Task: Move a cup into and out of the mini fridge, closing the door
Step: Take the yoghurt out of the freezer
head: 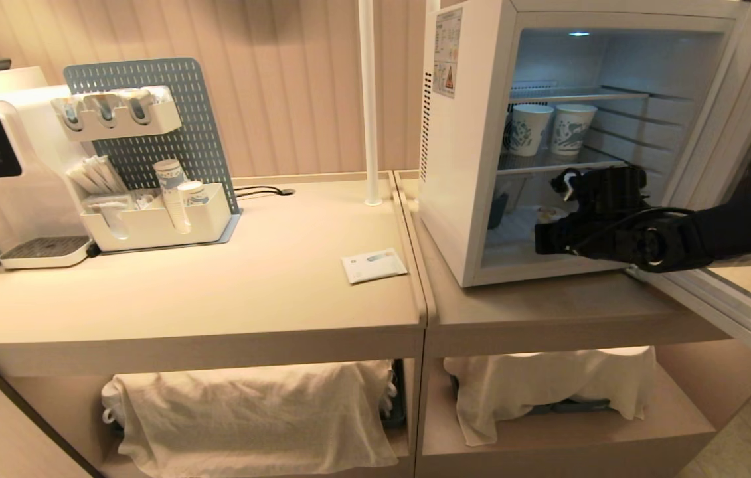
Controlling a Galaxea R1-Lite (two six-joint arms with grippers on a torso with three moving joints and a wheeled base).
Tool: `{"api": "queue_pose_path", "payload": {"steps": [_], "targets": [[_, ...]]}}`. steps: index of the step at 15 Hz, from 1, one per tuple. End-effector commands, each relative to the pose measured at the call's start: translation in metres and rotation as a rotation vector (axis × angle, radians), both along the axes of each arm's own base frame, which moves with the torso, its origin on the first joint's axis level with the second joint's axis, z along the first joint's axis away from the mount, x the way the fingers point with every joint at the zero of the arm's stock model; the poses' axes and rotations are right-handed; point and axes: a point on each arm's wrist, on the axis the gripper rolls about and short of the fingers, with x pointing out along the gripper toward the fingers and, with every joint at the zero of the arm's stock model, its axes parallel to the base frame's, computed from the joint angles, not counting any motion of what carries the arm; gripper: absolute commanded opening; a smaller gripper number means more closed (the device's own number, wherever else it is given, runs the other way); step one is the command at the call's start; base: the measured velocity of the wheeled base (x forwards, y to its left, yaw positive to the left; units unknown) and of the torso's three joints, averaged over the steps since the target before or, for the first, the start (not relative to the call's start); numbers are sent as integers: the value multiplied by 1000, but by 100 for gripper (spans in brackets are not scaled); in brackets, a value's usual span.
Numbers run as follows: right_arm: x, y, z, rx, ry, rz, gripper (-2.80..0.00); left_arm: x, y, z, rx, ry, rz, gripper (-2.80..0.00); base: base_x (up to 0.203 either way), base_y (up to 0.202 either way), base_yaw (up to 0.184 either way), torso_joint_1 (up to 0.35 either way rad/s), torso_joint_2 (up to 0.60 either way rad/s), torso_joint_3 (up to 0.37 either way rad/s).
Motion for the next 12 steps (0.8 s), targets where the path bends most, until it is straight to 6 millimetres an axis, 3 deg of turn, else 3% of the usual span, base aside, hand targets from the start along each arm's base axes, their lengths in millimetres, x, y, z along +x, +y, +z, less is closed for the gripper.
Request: {"api": "queue_pose_path", "payload": {"steps": [1, 7, 12], "targets": [[-19, -2, 27, -3, -27, 2, -280, 0, 0, 0, 0, 2, 2, -280, 0, 0, 0, 0, 0, 0], [-80, -9, 57, -28, 32, -20, -280, 0, 0, 0, 0, 0, 0, -280, 0, 0, 0, 0, 0, 0], [-158, -18, 86, -53, 34, -59, -280, 0, 0, 0, 0, 0, 0, -280, 0, 0, 0, 0, 0, 0]]}}
